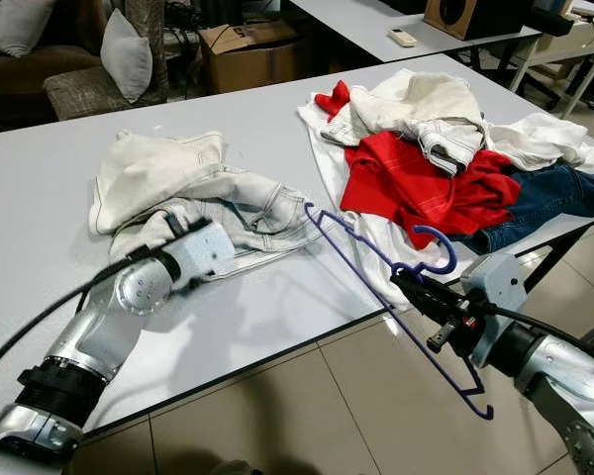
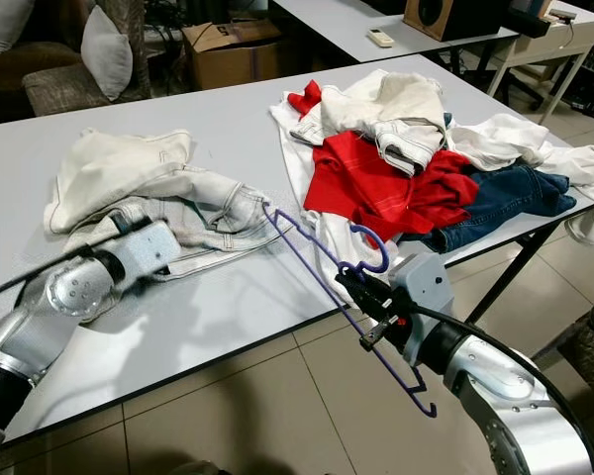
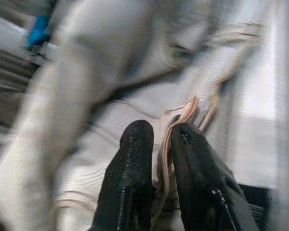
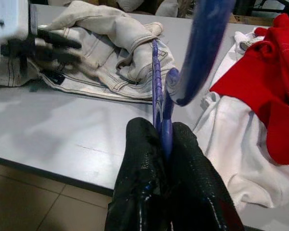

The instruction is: Hang hanger

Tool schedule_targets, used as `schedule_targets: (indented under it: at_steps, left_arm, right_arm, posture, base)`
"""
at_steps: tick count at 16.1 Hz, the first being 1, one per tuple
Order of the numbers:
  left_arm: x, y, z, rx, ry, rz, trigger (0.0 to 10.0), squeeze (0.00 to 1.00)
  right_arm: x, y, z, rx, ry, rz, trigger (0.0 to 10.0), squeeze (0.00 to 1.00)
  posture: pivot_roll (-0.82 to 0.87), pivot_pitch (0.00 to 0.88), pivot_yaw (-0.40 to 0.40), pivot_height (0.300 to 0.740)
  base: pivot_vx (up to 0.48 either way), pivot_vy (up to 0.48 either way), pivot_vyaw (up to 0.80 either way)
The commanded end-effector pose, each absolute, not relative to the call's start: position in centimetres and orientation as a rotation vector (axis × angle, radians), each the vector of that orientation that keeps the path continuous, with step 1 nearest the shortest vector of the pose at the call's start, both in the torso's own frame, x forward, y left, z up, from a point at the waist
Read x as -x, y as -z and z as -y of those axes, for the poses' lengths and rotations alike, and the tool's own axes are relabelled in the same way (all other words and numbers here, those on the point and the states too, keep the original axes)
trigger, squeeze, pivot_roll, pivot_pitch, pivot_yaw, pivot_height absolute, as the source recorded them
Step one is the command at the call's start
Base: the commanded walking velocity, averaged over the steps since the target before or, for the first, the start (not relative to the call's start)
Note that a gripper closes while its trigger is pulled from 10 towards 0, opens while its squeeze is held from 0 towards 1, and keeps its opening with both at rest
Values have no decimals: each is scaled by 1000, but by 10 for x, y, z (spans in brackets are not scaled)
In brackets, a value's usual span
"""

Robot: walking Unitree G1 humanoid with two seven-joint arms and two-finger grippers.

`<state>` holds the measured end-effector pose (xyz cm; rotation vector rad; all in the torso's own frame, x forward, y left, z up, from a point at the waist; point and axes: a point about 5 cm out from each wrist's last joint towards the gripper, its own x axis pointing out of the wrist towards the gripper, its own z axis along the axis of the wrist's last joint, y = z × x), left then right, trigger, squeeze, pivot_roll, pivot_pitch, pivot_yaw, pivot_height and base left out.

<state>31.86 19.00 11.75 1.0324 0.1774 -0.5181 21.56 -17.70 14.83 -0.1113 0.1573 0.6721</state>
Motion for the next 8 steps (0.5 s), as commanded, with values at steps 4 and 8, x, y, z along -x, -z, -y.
schedule_targets:
  at_steps: [4,8]
  left_arm:
    - [-315,-102,-189,-1044,586,-262,0,0]
    - [-322,-108,-193,-1042,543,-245,0,0]
  right_arm:
    - [-218,-147,177,123,-668,-151,10000,0]
    - [-219,-147,176,126,-672,-149,10000,0]
  posture:
    - [-74,28,20,740]
    - [-73,22,18,740]
  base:
    - [0,0,0]
    - [0,0,0]
